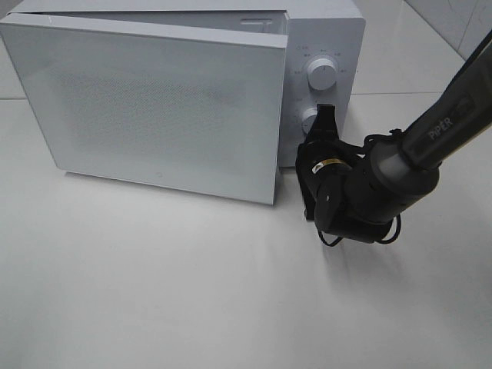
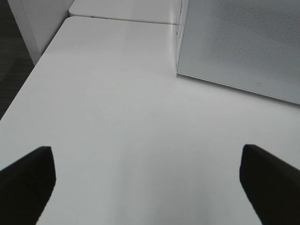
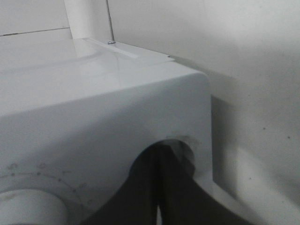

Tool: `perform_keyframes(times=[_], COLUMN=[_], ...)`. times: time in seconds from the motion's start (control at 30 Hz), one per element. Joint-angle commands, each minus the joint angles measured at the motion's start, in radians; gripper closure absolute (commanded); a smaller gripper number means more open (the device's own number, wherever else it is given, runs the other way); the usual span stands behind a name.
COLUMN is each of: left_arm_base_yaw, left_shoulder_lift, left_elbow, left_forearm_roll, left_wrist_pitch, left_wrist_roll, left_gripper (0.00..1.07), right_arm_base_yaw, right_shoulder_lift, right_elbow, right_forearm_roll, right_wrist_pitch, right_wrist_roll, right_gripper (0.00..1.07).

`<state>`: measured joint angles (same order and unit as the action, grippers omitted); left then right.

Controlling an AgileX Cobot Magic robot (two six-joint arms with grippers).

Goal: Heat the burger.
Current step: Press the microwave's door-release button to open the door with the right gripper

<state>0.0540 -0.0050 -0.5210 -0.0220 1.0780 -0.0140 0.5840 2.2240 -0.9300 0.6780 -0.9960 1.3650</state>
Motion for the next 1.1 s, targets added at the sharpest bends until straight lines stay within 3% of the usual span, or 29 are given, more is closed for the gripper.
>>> perform_keyframes(times=[0.03, 0.5, 0.93, 1.1], left_arm_base_yaw=[0.001, 0.001, 0.001, 0.001], left_shoulder_lift=[-0.015, -0.015, -0.015, -0.015], left_elbow=[0.003, 0.003, 0.003, 0.003], left_forearm_roll=[0.0, 0.0, 0.0, 0.0], left_wrist_pitch=[-0.009, -0.009, -0.009, -0.009], left_wrist_roll=[-0.003, -0.003, -0.003, -0.003], left_gripper=[0.06, 0.06, 0.06, 0.06], right_arm_base_yaw=[-0.028, -0.034, -0.022, -0.019], right_shoulder_lift=[-0.01, -0.013, -0.104, -0.166], right_elbow=[-0.073, -0.067, 0.056, 0.157], right_forearm_roll=[-0.064, -0.073, -0.119, -0.176], right_wrist_pitch=[-0.235, -0.185, 0.008, 0.067], right_wrist_roll=[-0.038, -0.065, -0.059, -0.019], right_gripper=[1.07, 1.07, 1.07, 1.07])
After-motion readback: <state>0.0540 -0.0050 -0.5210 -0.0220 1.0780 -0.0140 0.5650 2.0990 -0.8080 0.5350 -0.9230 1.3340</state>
